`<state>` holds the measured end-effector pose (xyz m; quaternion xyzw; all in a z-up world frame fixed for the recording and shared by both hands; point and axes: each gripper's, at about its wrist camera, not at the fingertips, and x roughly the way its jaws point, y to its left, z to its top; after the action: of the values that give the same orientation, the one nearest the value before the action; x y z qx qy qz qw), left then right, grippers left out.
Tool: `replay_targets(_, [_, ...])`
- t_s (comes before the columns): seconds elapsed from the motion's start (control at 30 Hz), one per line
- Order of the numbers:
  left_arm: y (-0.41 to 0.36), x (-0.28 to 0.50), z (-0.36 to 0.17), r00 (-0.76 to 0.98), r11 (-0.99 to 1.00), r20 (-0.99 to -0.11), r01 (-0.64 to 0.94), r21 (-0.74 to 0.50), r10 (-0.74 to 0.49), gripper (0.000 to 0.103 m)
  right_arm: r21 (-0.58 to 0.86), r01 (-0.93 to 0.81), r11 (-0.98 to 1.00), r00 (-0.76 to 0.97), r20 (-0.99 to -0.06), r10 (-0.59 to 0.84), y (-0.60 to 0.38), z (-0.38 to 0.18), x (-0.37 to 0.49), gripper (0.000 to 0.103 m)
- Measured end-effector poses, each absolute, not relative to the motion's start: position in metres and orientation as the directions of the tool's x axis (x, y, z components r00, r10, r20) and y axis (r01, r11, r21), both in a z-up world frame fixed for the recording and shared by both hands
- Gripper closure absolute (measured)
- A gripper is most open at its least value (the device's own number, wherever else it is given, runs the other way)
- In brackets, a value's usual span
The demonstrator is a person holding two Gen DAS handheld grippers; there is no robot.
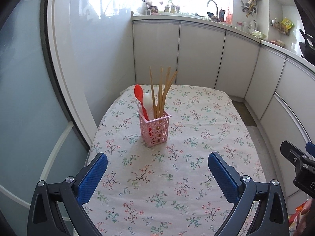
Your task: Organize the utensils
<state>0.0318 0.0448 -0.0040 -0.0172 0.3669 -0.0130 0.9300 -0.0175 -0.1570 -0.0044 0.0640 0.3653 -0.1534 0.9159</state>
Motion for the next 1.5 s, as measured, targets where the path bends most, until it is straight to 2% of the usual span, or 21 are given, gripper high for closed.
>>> replay_targets(1.5, [0.042,0.033,-0.011,0.720,0.999,-0.692,0.027,-0.047,-0.052,0.000,0.013,0.308,0.951,0.669,-0.714,-0.207,-0.148,-0.019,-0.004,0.000])
